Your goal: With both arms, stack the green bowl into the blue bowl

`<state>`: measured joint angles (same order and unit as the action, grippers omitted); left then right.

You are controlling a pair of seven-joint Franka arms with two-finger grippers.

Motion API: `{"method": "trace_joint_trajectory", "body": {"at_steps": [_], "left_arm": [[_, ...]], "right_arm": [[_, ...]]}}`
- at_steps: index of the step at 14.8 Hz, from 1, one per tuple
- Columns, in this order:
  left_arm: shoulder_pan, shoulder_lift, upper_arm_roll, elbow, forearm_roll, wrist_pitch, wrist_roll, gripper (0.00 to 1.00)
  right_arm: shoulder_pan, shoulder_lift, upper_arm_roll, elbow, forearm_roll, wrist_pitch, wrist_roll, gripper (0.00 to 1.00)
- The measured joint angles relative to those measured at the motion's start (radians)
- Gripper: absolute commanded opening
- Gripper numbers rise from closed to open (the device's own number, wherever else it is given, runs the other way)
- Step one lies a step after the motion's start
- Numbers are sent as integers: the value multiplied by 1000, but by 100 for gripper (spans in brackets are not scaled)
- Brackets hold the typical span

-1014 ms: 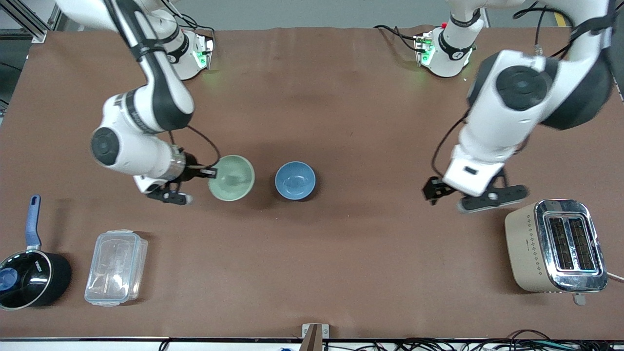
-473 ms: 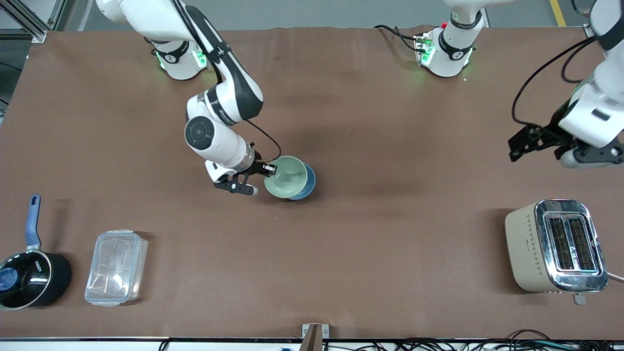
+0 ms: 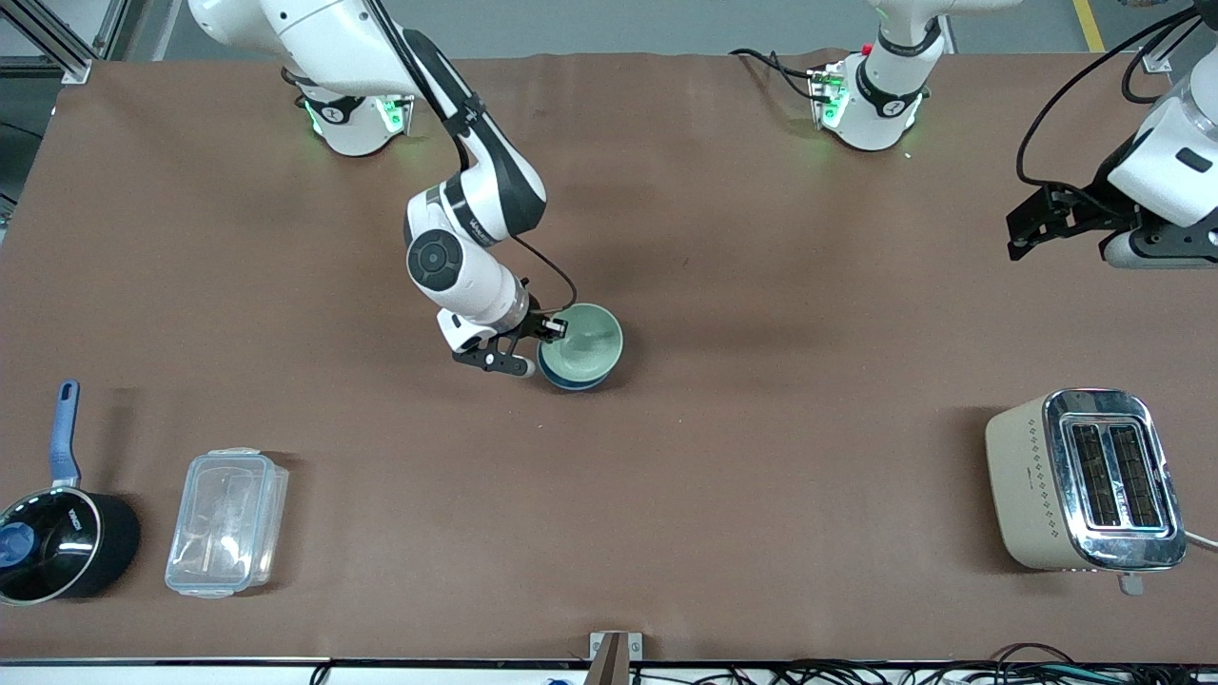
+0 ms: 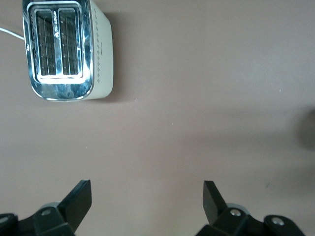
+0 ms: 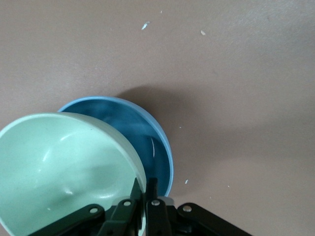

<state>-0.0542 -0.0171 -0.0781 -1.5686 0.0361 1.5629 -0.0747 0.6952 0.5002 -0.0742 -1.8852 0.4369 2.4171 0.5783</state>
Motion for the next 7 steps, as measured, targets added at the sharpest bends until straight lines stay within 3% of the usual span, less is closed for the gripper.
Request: {"method": "trace_joint_trajectory", "body": {"at_steps": [7], "left_arm": [[-11, -63, 24, -71, -36, -3, 13, 100]], "right_arm": [[3, 8, -13, -18, 0, 27, 0, 5]]}}
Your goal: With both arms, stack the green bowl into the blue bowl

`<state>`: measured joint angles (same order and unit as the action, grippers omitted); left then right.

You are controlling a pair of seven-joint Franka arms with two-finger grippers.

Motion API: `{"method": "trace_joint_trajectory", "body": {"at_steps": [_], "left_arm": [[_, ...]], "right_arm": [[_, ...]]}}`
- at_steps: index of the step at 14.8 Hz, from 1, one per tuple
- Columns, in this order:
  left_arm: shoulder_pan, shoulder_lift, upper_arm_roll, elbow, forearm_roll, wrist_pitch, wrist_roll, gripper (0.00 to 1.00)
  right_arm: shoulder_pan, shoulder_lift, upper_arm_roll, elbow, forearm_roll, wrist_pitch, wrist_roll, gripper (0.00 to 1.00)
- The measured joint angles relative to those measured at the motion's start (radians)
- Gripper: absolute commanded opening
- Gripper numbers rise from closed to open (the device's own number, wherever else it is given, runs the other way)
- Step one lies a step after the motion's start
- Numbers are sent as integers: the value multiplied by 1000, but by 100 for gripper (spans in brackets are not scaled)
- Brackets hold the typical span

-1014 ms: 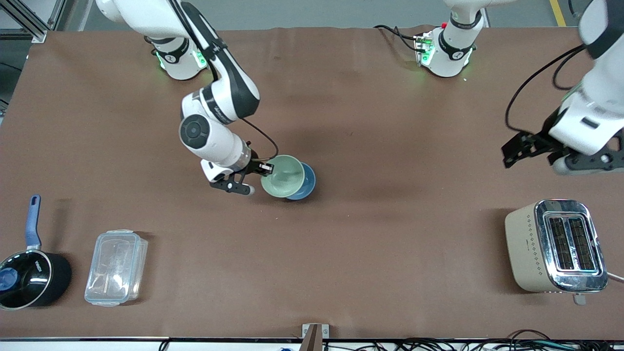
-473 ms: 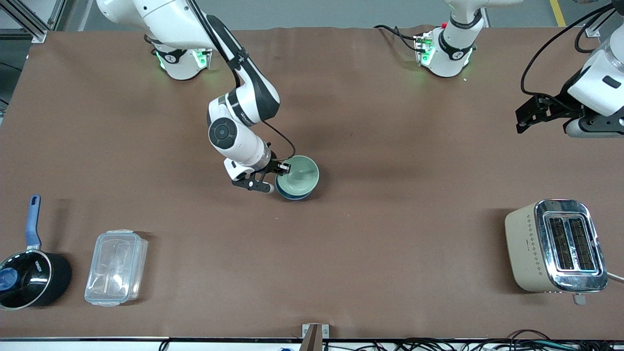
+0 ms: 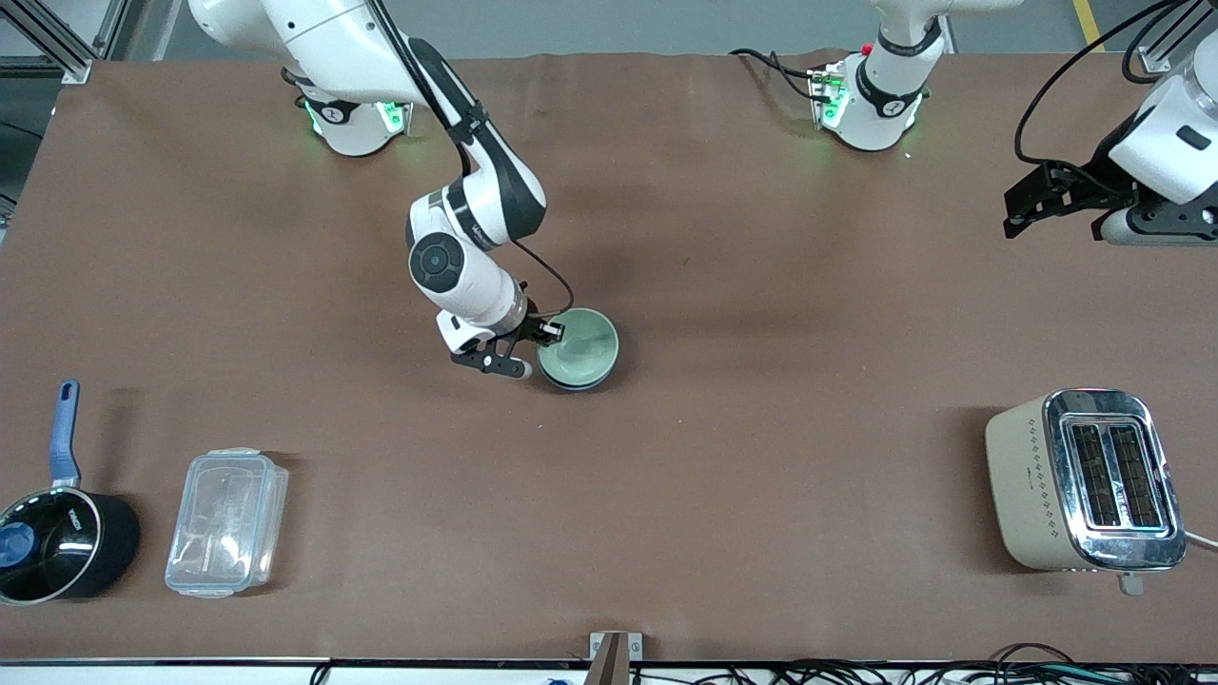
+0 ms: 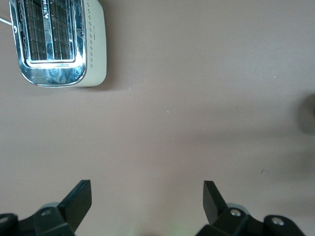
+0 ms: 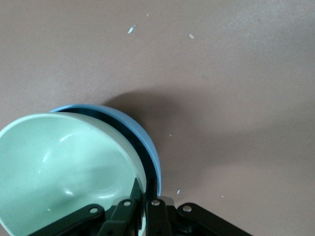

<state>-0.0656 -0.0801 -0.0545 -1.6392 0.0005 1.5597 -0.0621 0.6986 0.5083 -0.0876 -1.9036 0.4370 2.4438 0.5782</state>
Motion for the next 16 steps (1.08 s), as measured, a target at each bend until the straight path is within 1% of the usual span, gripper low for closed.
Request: {"method": "trace_joint_trajectory", "body": {"at_steps": [1, 2, 3, 4, 5, 8, 10, 12, 14, 16], "left_arm": [[0, -4, 0, -1, 0, 0, 4, 100], [0, -8, 0, -2, 0, 0, 9, 100], [1, -12, 1, -2, 0, 0, 16, 100], [1, -17, 2, -2, 0, 0, 21, 100], [2, -23, 3, -2, 0, 0, 23, 100], [2, -29, 4, -2, 0, 0, 23, 100], [2, -29, 4, -3, 0, 1, 23, 100], [2, -29, 5, -4, 0, 1, 23, 100], [3, -29, 6, -4, 0, 1, 23, 100], [3, -29, 7, -4, 0, 1, 23, 100]], "right_arm": [[0, 0, -2, 0, 0, 0, 0, 11], [0, 0, -4, 0, 0, 0, 0, 28], [0, 0, -6, 0, 0, 0, 0, 56], [-1, 0, -8, 0, 0, 0, 0, 93], [-2, 0, -12, 0, 0, 0, -1, 100], [-6, -8, -30, 3, 0, -17, -4, 100], [-6, -31, -68, 14, -1, -80, -30, 100], [-7, -85, -144, 27, -1, -176, -79, 100], [-12, -167, -247, 36, -11, -262, -121, 100], [-19, -251, -336, 40, -77, -333, -158, 100]]}}
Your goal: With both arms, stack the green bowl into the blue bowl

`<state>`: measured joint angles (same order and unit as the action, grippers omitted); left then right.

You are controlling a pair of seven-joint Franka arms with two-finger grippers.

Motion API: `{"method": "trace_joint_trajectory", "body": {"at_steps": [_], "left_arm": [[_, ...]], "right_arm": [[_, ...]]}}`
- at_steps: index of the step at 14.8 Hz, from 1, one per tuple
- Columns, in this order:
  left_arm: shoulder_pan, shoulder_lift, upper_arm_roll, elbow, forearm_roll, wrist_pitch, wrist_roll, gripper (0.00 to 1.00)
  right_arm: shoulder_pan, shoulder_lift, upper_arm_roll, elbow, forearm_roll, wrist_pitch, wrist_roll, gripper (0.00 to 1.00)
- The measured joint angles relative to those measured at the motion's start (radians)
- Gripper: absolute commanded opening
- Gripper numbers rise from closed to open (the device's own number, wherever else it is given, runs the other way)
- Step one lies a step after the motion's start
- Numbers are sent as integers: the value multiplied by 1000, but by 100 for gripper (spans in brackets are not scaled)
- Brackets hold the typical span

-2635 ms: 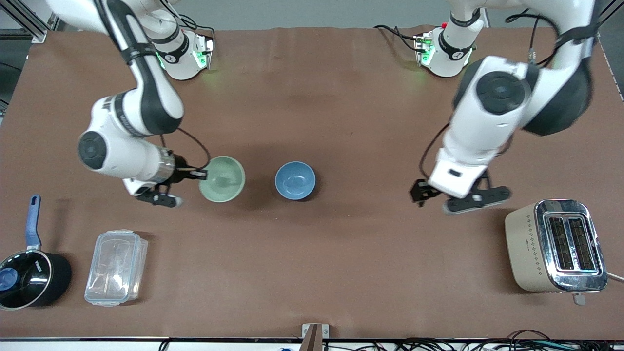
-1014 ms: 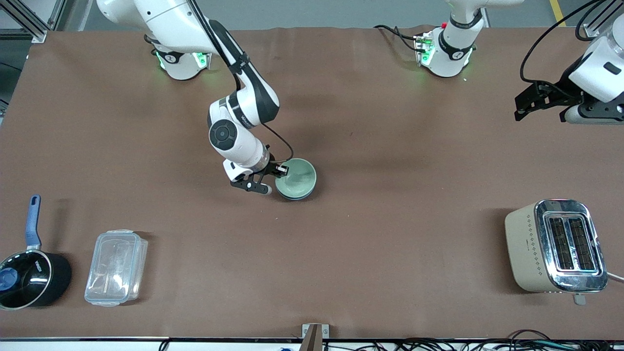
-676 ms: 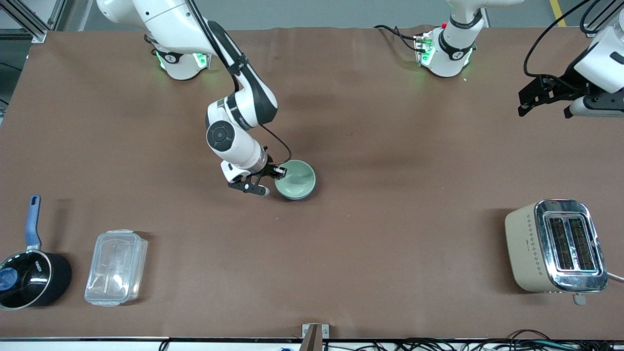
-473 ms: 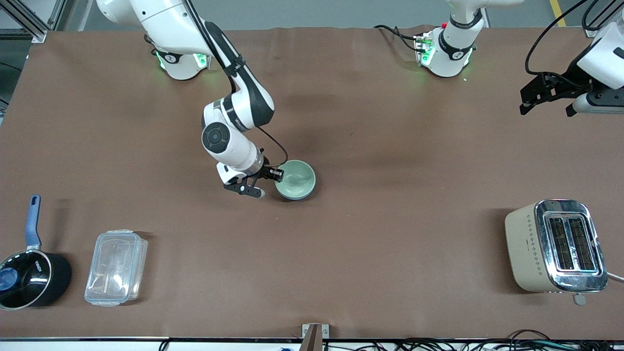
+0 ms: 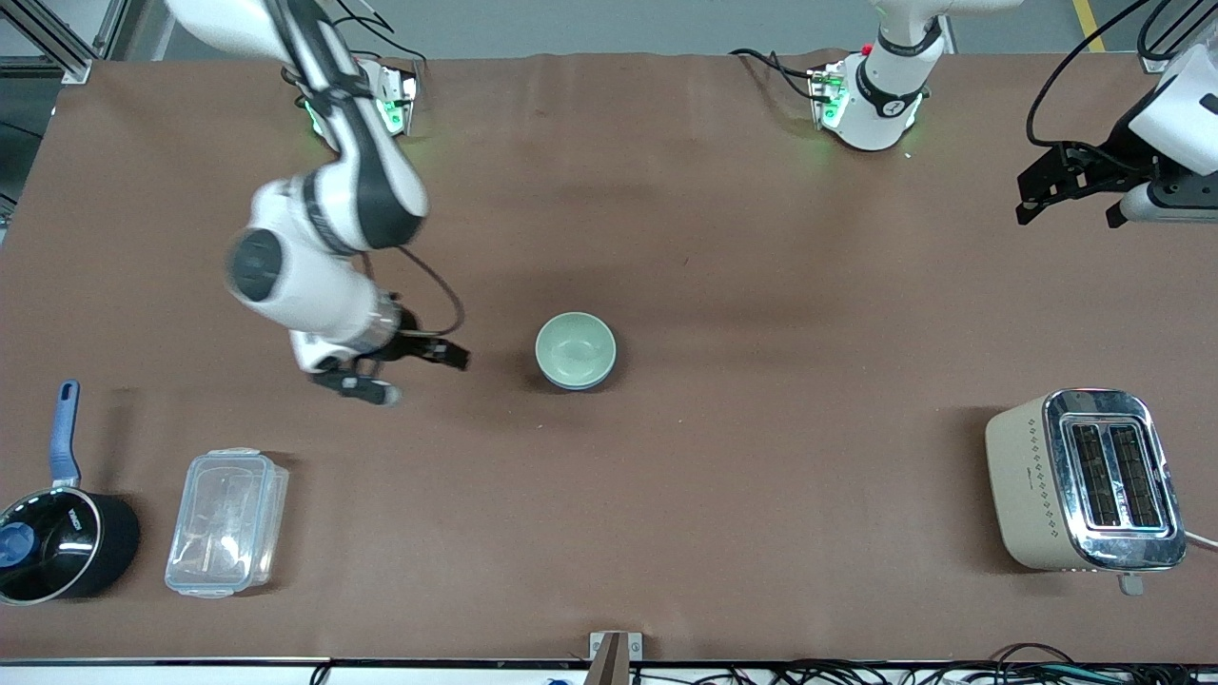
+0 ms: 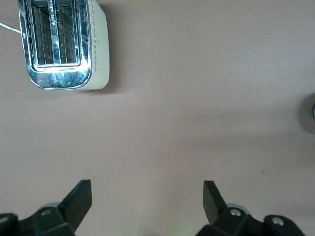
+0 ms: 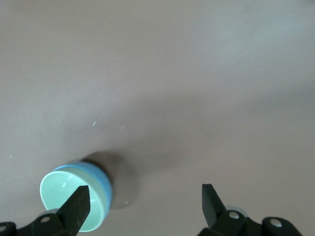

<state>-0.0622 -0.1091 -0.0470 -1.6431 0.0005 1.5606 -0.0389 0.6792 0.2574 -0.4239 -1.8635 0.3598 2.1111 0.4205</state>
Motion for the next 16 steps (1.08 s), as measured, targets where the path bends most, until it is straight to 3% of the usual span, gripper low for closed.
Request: {"method": "trace_joint_trajectory", "body": {"at_steps": [5, 11, 16], "left_arm": [[1, -1, 2, 0, 0, 0, 0, 100], [1, -1, 4, 2, 0, 2, 0, 100], [1, -1, 4, 9, 0, 2, 0, 100]], "right_arm": [[-5, -95, -168, 40, -191, -131, -104, 100], [-8, -103, -408, 69, -207, -146, -450, 100], [-16, -103, -487, 225, -209, -275, -529, 100]]}}
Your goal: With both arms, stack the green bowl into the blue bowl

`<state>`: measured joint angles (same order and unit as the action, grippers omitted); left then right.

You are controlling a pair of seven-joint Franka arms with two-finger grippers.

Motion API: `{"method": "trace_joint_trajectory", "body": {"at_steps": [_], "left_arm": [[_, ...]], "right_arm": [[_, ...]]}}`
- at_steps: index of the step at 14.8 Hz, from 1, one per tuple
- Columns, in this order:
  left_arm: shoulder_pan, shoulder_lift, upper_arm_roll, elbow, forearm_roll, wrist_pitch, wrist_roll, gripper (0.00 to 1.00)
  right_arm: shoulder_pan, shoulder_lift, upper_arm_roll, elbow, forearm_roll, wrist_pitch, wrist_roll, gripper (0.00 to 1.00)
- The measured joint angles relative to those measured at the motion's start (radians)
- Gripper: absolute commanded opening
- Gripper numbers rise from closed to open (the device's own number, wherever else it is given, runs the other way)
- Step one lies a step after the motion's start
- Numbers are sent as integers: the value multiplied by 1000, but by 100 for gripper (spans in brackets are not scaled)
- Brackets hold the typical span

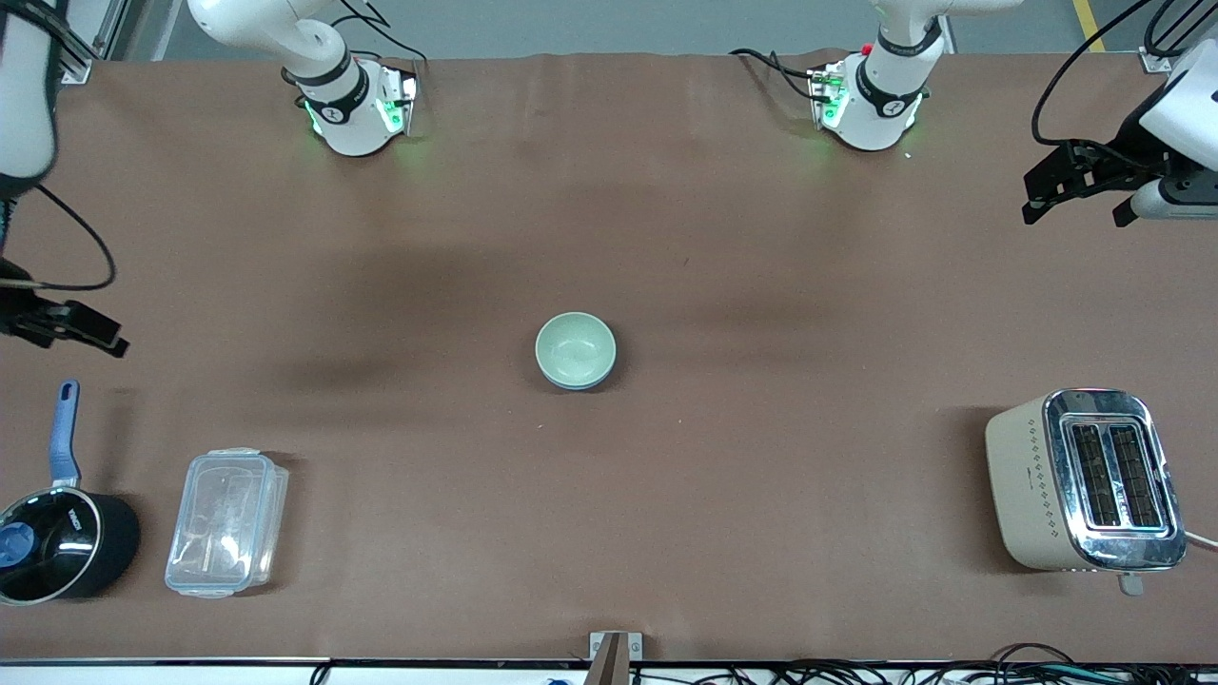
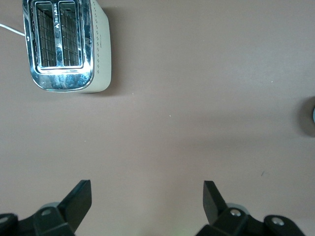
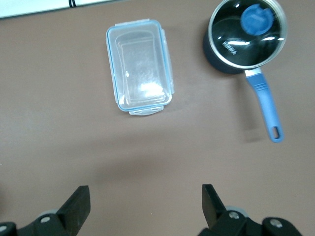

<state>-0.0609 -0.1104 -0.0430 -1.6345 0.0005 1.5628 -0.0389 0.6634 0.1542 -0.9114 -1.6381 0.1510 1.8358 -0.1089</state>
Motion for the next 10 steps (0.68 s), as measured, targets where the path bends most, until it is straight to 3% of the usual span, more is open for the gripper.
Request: {"method": "trace_joint_trajectory", "body": {"at_steps": [3, 10], "left_arm": [[0, 0, 0, 1, 0, 0, 0, 100], [0, 0, 1, 3, 0, 0, 0, 100]], "right_arm": [[-21, 0, -3, 102, 0, -79, -2, 100], [-20, 13, 0, 114, 0, -90, -3, 100]]}}
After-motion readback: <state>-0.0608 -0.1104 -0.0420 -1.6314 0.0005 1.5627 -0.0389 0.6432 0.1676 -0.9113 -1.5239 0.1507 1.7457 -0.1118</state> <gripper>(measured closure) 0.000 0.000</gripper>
